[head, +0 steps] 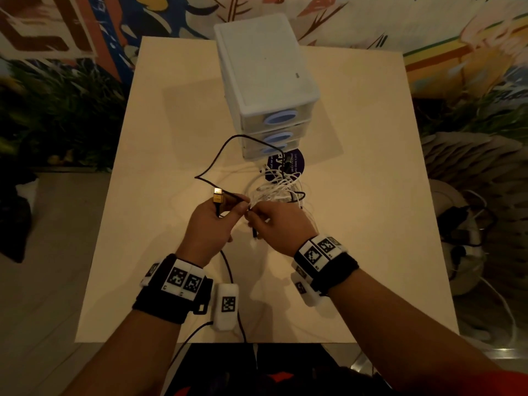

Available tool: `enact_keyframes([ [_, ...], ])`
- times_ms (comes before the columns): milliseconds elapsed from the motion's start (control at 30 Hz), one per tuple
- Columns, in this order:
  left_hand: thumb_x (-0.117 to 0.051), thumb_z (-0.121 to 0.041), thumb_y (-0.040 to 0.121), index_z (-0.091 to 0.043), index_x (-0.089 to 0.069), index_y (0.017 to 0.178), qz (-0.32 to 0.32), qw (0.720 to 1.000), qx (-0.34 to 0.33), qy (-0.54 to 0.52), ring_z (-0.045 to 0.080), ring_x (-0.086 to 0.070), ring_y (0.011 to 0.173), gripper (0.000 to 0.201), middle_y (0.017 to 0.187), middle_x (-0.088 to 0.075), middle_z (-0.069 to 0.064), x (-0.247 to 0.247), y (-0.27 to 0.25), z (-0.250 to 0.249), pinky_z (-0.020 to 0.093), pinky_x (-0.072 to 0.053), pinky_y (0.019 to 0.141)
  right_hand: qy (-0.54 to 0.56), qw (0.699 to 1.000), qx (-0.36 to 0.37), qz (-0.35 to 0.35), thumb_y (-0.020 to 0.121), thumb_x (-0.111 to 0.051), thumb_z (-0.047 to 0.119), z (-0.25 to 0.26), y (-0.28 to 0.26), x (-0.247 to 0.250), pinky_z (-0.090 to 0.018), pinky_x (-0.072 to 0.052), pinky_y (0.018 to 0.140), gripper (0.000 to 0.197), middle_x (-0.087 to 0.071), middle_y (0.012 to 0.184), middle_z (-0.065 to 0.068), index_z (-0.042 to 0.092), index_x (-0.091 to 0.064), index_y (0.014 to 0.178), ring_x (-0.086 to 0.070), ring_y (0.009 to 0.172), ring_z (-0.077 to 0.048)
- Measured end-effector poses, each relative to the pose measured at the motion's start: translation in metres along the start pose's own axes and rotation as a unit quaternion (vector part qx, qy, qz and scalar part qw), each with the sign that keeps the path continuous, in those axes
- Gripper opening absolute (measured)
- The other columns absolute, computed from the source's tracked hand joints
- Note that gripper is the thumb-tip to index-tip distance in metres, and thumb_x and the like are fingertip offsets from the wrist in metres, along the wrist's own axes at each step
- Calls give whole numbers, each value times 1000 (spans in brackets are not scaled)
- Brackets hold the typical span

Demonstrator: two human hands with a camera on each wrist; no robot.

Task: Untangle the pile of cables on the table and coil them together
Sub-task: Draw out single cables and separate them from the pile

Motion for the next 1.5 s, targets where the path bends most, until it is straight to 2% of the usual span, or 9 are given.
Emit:
enact_keyframes([
  [133,-78,-24,90,-23,-81,100,-12,999,-13,-31,-5,-64,66,11,89,-78,-11,3,-4,-8,10,-46,59,20,995,-20,-97,92,-58,51,-10,-7,21,-22,-44,64,26,-69,84,20,39,-58,115,-55,68,4],
  [233,-80,-31,87,-32,-81,96,-17,1000,-25,-7,-8,-67,74,9,83,-78,-15,7,-5,-8,14,-50,73,30,995,21,-88,92,-61,44,-2,-9,19,-21,-48,67,47,-62,98,18,43,-42,135,-60,74,-2],
  [400,-79,-29,88,-33,-81,93,-89,994,-63,17,-6,-70,94,6,88,-78,-18,28,-3,-14,21,-54,91,-52,995,81,-22,94,-60,33,3,-4,2,-29,-48,75,25,-63,109,4,27,-67,117,-61,89,-15],
  [567,-63,-17,101,-21,-72,99,-150,979,-132,-23,-6,-58,57,9,90,-76,-2,52,-8,-42,10,-44,57,-46,996,72,5,99,-51,44,-3,-16,1,-31,-51,78,26,-64,96,10,38,-67,119,-56,83,-7],
  [767,-54,-10,103,-13,-68,96,-104,987,-114,-43,2,-50,53,16,71,-63,-2,43,-12,-49,20,-37,57,65,969,-116,-208,100,-52,47,-57,-17,76,-26,-39,64,21,-63,78,11,31,-65,105,-57,67,-9],
  [967,-54,-17,105,-18,-69,90,-44,995,-89,28,3,-53,57,22,58,-58,-8,26,-9,-46,12,-41,59,27,971,-238,-7,93,-43,73,-119,23,51,-39,-54,85,68,-76,90,-6,12,-72,89,-69,86,-26],
  [1200,-57,-26,103,-19,-73,91,-27,992,-33,122,2,-54,52,22,62,-63,-3,28,-1,-31,16,-38,53,61,974,-220,0,91,-69,36,-116,32,39,-36,-55,86,22,-75,87,-5,17,-80,97,-70,90,-24],
  [1367,-56,-34,102,-15,-76,78,-39,973,4,229,10,-58,63,36,60,-67,-6,38,8,-21,29,-38,61,97,971,-208,-71,93,-68,30,-121,15,54,-24,-41,79,21,-75,97,-4,15,-79,104,-64,90,-16],
  [1500,-56,-35,100,-20,-75,75,-42,964,30,262,11,-59,63,35,55,-66,-12,39,12,-18,29,-39,62,69,975,-208,-38,98,-60,30,-121,9,53,-33,-47,79,27,-75,99,-11,12,-79,103,-65,91,-25],
])
Point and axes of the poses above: each hand's wrist, its own y-axis towards the middle knuckle, its own x-axis out of the back of the hand, z = x × y, the point moved 9 cm from there along y, towards the middle knuckle
